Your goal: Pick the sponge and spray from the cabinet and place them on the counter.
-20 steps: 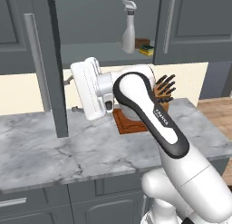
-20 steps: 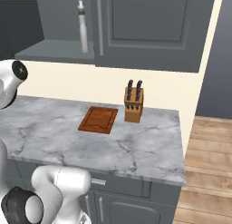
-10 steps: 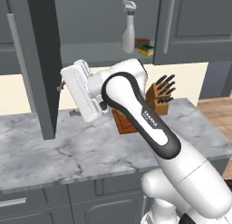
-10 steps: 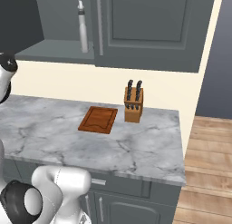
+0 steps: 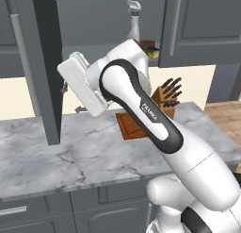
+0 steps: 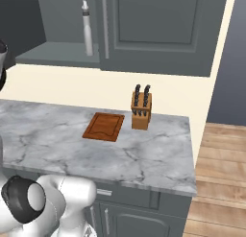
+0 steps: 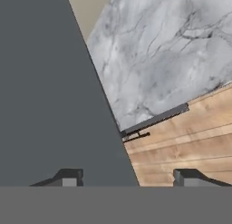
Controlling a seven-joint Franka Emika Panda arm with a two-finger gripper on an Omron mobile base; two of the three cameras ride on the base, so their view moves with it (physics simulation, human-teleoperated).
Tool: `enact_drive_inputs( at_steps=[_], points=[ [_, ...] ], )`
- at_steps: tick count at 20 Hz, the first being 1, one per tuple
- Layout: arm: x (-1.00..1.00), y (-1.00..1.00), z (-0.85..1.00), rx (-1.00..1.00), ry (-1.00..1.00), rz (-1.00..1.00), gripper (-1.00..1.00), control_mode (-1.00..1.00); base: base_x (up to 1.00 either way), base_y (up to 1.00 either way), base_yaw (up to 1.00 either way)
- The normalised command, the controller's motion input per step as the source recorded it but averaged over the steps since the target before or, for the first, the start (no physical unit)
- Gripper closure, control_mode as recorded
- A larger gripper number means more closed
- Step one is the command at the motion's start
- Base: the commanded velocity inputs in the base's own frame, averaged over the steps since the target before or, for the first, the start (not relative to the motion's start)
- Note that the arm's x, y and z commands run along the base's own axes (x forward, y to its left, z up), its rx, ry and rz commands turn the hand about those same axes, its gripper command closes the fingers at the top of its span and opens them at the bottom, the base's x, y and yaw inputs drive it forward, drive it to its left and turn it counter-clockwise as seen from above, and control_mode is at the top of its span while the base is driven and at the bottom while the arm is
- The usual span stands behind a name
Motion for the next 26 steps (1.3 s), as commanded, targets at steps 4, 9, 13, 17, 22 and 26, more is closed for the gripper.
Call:
enact_drive_inputs(
  at_steps=[4, 9, 13, 17, 22, 26],
  points=[
    [-0.23, -0.81, 0.00, 0.00, -0.04, 0.02, -1.00, -1.00, 0.00, 0.00, 0.00],
    [-0.47, -0.93, 0.03, 0.00, -0.14, 0.06, -1.00, -1.00, 0.00, 0.00, 0.00],
    [-0.49, -0.71, 0.02, -0.04, -0.24, 0.21, -1.00, -1.00, 0.00, 0.00, 0.00],
    [-0.49, -0.52, 0.00, -0.17, -0.25, 0.24, -1.00, -1.00, 0.00, 0.00, 0.00],
    [-0.43, -0.55, 0.00, -0.21, -0.32, 0.22, -1.00, -1.00, 0.00, 0.00, 0.00],
    [-0.47, -0.56, 0.00, -0.20, -0.42, 0.11, -1.00, -1.00, 0.00, 0.00, 0.00]
  ],
)
